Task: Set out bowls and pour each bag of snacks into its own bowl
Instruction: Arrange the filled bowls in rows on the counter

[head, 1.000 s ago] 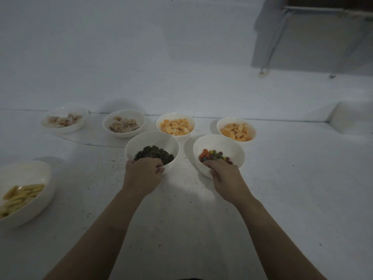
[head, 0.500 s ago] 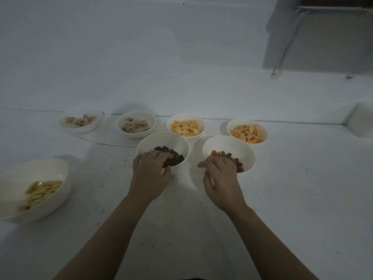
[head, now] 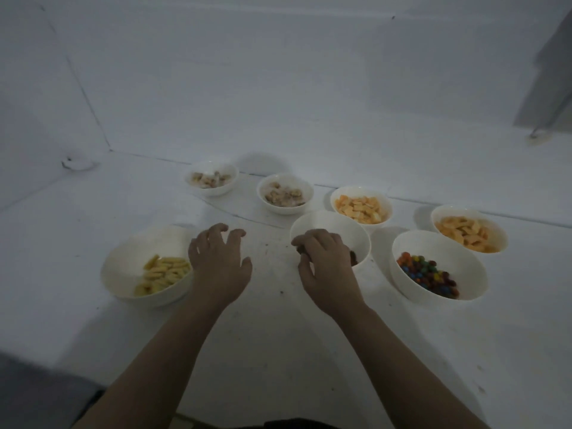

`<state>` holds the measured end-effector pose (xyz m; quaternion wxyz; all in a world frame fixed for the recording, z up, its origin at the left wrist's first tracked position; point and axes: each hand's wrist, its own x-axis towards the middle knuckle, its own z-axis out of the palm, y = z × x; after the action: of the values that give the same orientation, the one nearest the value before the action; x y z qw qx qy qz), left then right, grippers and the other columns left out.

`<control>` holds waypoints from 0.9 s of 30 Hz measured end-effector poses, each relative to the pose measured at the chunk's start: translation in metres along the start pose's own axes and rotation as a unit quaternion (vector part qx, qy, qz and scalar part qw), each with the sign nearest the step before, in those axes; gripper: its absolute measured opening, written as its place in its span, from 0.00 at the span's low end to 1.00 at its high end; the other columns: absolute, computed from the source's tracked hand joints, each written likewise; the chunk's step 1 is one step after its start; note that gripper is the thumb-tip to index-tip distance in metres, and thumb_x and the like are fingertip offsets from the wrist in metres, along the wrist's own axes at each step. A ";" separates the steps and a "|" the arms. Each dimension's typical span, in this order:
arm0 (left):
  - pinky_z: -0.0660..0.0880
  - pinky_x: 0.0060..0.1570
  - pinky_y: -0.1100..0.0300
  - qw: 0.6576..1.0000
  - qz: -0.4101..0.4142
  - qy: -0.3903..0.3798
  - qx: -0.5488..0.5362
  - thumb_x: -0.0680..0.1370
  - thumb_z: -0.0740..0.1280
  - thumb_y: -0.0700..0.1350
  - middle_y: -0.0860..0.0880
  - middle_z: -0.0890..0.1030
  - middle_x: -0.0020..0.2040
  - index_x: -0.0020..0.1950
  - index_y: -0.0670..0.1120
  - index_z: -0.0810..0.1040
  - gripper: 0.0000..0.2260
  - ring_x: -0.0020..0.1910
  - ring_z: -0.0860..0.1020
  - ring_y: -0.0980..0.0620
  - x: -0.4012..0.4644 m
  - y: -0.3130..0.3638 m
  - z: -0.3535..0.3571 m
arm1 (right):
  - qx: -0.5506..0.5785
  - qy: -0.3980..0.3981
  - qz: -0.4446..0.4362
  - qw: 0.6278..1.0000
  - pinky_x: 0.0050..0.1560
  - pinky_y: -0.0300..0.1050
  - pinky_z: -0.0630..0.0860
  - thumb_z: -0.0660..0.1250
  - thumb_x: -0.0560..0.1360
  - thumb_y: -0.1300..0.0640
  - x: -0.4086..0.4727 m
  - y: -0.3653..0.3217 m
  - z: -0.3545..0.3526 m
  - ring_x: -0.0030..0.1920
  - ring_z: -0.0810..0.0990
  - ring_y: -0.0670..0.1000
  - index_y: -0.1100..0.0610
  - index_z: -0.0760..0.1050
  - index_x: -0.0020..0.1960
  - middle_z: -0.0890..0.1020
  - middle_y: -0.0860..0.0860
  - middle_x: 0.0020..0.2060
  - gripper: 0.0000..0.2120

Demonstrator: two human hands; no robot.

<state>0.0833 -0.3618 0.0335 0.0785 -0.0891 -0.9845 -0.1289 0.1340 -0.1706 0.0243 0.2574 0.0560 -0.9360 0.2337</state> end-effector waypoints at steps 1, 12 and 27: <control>0.55 0.72 0.42 0.997 -0.054 -0.049 0.019 0.78 0.62 0.53 0.42 0.60 0.74 0.74 0.48 0.63 0.25 0.74 0.58 0.38 0.002 -0.006 -0.001 | -0.004 -0.004 0.013 1.000 0.51 0.51 0.72 0.64 0.73 0.63 0.004 -0.003 0.004 0.53 0.74 0.53 0.53 0.77 0.57 0.78 0.50 0.55 0.13; 0.75 0.57 0.50 0.987 -0.011 -0.162 -0.006 0.80 0.57 0.38 0.44 0.67 0.73 0.77 0.51 0.60 0.26 0.65 0.72 0.43 0.036 -0.064 -0.002 | -0.097 -0.106 0.220 0.965 0.64 0.56 0.67 0.58 0.79 0.55 0.019 -0.023 0.046 0.65 0.73 0.55 0.54 0.65 0.72 0.73 0.52 0.66 0.21; 0.70 0.63 0.47 0.982 0.139 -0.125 -0.031 0.80 0.59 0.38 0.43 0.76 0.67 0.79 0.58 0.54 0.31 0.64 0.74 0.41 0.085 -0.086 0.020 | -0.175 0.002 0.227 0.958 0.49 0.49 0.66 0.61 0.80 0.54 0.020 -0.022 0.065 0.50 0.81 0.51 0.49 0.80 0.58 0.85 0.46 0.49 0.11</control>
<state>-0.0186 -0.4245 0.0085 -0.0313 -0.2427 -0.9602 -0.1348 0.0920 -0.2198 -0.0065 0.2050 -0.2045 -0.9498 0.1183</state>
